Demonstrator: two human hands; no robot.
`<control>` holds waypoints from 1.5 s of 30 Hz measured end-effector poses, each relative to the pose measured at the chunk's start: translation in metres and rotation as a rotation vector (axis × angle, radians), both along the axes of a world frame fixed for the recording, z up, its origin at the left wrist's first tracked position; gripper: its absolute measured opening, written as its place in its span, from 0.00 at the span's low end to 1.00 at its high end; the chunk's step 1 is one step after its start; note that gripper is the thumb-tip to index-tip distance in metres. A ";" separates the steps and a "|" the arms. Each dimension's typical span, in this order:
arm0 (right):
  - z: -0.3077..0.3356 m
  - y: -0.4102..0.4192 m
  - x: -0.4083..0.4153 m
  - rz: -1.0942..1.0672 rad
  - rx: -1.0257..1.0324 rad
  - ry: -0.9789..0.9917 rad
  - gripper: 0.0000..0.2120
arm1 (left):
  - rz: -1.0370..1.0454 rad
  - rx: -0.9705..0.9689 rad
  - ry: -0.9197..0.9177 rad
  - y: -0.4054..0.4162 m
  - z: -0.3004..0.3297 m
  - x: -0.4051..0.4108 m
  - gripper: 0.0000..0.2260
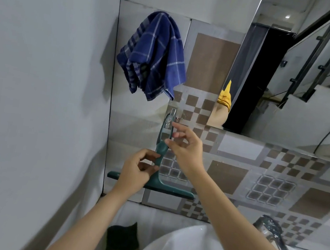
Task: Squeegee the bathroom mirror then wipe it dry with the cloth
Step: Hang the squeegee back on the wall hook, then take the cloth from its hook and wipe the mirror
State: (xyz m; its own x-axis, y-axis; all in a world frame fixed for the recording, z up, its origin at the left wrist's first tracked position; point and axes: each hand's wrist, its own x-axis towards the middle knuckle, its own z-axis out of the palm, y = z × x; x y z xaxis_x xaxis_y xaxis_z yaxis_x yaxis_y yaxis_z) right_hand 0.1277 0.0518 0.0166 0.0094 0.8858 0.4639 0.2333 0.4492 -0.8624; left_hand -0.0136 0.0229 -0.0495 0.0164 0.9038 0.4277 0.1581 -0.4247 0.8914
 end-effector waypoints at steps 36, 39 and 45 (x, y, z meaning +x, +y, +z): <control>0.222 0.003 -0.055 0.274 0.146 0.067 0.17 | 0.141 0.235 -0.304 0.002 0.259 -0.048 0.05; 0.235 -0.011 -0.046 0.452 0.189 0.062 0.18 | 0.044 0.337 -0.338 -0.010 0.262 -0.053 0.08; 0.242 -0.042 -0.015 0.633 0.198 -0.058 0.24 | -0.079 0.400 -0.182 -0.044 0.272 -0.062 0.14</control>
